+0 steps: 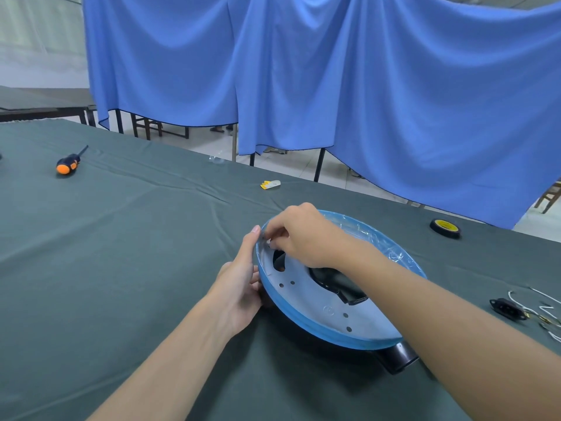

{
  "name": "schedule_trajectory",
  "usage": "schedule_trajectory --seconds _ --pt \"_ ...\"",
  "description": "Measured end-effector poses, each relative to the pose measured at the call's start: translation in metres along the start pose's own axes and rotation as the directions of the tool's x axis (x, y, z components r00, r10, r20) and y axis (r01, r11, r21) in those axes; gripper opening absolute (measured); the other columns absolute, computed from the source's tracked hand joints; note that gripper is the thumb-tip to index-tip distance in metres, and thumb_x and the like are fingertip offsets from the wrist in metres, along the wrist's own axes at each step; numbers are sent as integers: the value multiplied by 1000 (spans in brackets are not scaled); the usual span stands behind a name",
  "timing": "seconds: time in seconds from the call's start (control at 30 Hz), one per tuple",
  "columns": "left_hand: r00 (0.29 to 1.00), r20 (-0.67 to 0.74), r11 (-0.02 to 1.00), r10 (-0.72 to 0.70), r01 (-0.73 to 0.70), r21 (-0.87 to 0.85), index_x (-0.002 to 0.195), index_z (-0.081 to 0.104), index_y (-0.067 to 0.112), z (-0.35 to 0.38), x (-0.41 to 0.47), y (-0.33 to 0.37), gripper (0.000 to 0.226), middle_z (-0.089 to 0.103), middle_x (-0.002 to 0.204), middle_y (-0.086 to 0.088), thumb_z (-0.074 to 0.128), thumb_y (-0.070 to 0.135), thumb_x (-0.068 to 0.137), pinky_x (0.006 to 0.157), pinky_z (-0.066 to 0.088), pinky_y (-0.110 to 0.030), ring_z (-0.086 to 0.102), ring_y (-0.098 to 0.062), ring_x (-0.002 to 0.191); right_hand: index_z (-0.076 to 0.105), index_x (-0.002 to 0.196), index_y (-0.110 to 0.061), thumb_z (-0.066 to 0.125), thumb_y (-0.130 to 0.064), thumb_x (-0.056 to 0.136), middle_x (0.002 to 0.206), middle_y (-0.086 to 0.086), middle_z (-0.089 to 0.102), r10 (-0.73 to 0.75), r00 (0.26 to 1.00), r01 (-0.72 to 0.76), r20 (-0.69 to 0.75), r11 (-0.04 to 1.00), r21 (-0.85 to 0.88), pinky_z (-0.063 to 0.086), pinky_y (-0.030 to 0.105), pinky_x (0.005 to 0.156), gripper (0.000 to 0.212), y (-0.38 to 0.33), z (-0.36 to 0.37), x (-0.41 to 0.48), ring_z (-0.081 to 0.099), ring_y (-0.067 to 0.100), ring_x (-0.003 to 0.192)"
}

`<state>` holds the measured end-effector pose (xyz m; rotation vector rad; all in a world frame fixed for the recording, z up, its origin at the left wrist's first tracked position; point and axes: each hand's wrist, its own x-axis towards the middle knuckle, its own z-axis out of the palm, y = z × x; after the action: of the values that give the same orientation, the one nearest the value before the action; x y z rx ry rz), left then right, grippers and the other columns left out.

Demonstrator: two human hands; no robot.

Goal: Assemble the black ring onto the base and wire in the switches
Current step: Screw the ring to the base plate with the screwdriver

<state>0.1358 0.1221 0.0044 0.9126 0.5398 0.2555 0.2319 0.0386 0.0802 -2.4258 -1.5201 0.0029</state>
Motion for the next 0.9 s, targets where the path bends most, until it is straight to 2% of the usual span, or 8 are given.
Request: schedule_trajectory --seconds 0.1,0.23,0.4,0.47,0.53,0.63,0.77,0.9 --pt "1000 -5 1000 -17 17 10 109 72 6 0 -1 1 61 66 87 -15 67 60 82 80 47 -40 57 -29 81 74 96 -19 57 -9 90 85 2 72 8 1000 -8 12 1000 -1 50 37 83 21 0 -2 -1 49 19 86" --pt "999 2 999 -39 39 19 113 69 5 -1 -3 3 62 66 95 -19 68 59 82 81 51 -41 58 -31 86 76 96 -20 57 -7 88 84 3 72 16 999 -16 30 1000 -12 51 36 81 24 -4 -5 -2 52 18 83" --pt "996 22 995 -91 90 44 99 71 1 -5 -4 7 54 72 83 -17 71 51 80 62 59 -35 67 -30 70 76 93 -20 63 -14 87 90 9 69 53 997 -54 52 999 4 52 36 77 15 -8 -9 -2 54 20 88" --pt "989 52 989 -140 137 55 106 68 -3 -8 -5 9 60 74 95 -20 73 48 76 69 61 -38 72 -33 80 75 89 -20 66 -17 86 89 11 68 45 996 -44 75 999 -12 50 34 75 11 -11 -13 -3 49 16 85" --pt "975 93 977 -204 196 87 116 60 -6 -12 -6 13 70 72 107 -24 76 47 72 77 61 -43 71 -35 92 71 77 -22 67 -21 86 84 11 66 46 993 -43 106 999 -33 44 30 66 10 -12 -18 -6 44 12 75" --pt "946 160 952 -283 255 171 121 54 -8 -18 -11 19 86 69 114 -26 82 46 60 68 60 -43 69 -35 85 71 75 -11 66 -28 87 72 11 64 52 992 -44 116 997 -70 37 29 57 22 -12 -22 -15 41 9 66" --pt "902 225 907 -368 295 300 122 53 -11 -24 -13 24 94 69 108 -28 83 45 52 69 59 -43 71 -37 83 68 73 -8 62 -36 89 70 13 66 45 993 -36 105 996 -86 50 40 71 34 -10 -19 -29 42 14 78" --pt "896 237 903 -376 296 311 125 50 -13 -24 -15 22 98 68 110 -31 84 43 51 70 60 -42 71 -39 92 72 82 -19 65 -32 89 76 -2 70 0 995 4 96 999 -36 47 41 88 17 -7 -17 -41 47 11 82"
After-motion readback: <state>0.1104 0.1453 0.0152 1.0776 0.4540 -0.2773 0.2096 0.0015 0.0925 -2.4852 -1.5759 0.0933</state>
